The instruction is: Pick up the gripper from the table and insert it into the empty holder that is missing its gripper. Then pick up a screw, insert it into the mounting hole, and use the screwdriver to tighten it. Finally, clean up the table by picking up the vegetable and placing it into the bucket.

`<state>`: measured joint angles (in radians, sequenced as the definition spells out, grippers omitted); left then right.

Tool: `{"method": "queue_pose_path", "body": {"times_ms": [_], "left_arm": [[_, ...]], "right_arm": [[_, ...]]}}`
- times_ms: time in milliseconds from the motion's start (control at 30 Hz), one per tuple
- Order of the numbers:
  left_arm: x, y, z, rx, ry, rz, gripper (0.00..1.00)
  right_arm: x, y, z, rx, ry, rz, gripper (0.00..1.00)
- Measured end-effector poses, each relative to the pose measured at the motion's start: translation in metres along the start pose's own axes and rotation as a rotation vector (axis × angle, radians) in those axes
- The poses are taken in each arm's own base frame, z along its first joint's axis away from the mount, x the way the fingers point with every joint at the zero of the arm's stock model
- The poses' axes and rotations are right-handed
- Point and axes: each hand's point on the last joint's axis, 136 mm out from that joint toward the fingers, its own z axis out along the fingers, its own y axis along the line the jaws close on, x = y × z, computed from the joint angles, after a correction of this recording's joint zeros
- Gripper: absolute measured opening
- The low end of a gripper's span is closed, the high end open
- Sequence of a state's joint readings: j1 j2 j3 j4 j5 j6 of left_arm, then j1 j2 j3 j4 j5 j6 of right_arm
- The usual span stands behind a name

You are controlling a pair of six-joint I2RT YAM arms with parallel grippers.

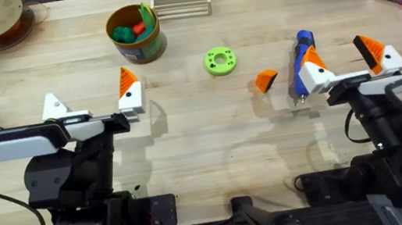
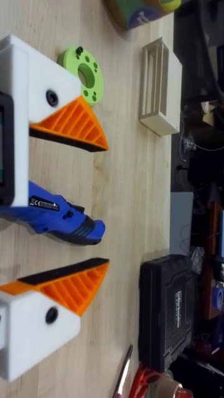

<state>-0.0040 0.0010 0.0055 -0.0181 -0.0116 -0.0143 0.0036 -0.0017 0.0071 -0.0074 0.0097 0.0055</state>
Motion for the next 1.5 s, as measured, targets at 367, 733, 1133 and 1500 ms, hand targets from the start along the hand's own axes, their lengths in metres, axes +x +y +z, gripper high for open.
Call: {"method": "queue_pose_path", "body": {"times_ms": [367,733,1133,1500], "left_arm": [[0.000,0.000,0.000,0.000,0.000,0.000,0.974],[-0.072,0.002,-0.028,-0.017,0.101,0.002,0.974],[-0.063,0.002,-0.021,-0.012,0.663,0.049,0.974],[-0.019,-0.005,0.004,0.030,0.860,0.038,0.338]], "right_arm": [[0.001,0.000,0.000,0.001,0.007,0.002,0.991],[-0.021,0.002,-0.030,0.007,0.195,0.105,0.989],[-0.078,0.002,-0.051,0.015,0.345,0.112,0.989],[-0.064,0.003,-0.056,0.017,0.405,0.113,0.989]]}}
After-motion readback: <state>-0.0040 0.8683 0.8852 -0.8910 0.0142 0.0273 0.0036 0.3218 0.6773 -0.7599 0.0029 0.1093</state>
